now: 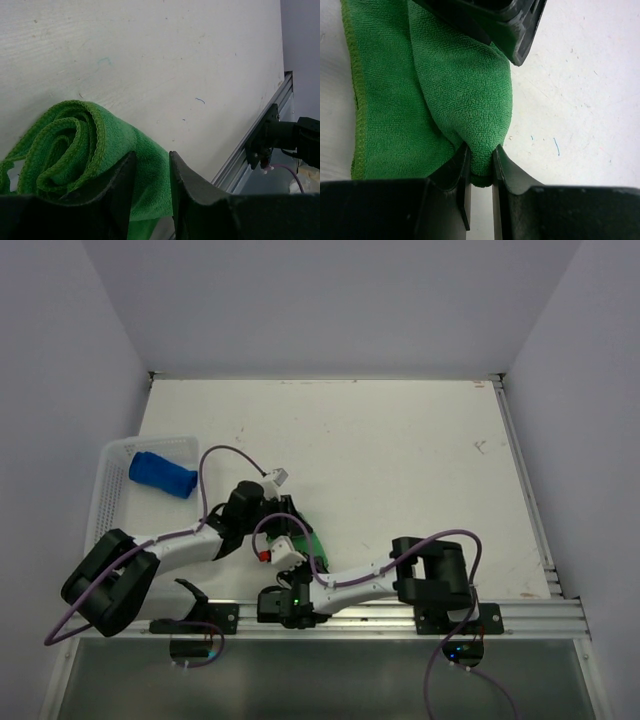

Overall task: Roll the towels
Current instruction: Roll the towel

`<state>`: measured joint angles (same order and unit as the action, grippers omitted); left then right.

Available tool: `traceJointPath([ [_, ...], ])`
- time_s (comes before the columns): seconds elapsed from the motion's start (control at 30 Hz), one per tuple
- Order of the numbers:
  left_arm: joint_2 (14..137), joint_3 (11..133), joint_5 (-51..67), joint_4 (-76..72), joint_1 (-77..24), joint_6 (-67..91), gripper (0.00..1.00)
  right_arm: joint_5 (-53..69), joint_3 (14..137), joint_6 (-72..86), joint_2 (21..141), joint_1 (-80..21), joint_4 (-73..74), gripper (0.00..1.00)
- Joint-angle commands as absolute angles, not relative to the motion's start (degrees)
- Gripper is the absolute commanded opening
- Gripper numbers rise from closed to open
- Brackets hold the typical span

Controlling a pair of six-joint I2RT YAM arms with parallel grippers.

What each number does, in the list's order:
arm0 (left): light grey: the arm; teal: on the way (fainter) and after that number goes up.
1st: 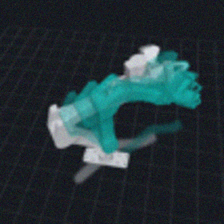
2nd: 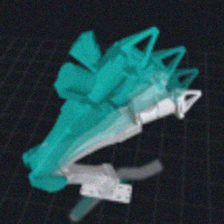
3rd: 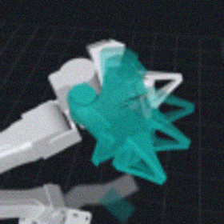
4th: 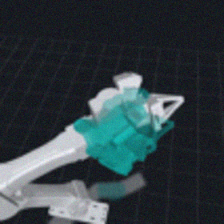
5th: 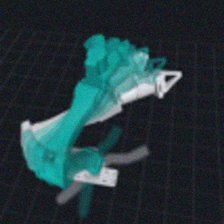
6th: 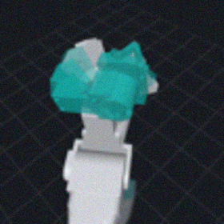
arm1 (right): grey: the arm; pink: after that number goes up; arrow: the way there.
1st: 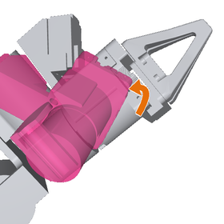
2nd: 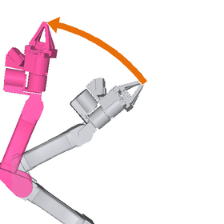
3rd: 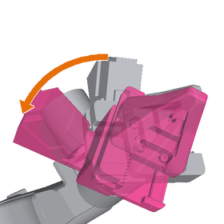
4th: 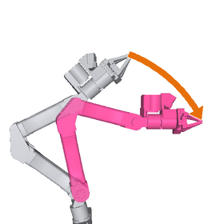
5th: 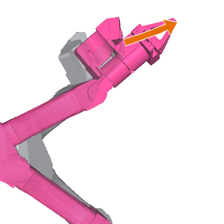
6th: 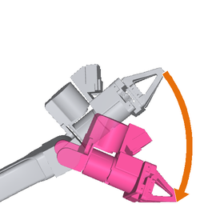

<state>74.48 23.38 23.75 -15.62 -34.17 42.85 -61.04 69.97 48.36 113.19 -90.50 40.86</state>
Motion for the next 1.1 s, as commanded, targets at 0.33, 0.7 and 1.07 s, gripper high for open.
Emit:
traceJointPath([
  [0.33, 76.64, 18.28, 20.3, -16.17, -34.01, 43.15, 0.37, -46.15, 55.56, 41.05, 92.21, -89.13, 21.9, 0.52],
  [0.7, 76.38, 16.09, 20.83, -17.84, -34.01, 44.74, 0.37, -25.41, 41.32, 44.91, 74.37, -77.36, 4.59, 0.65],
  [1.07, 75.5, 15.12, 20.65, -17.75, -34.01, 44.82, 0.37, -12.49, 32.88, 50.09, 77.15, -67.42, -8.87, 0.66],
])
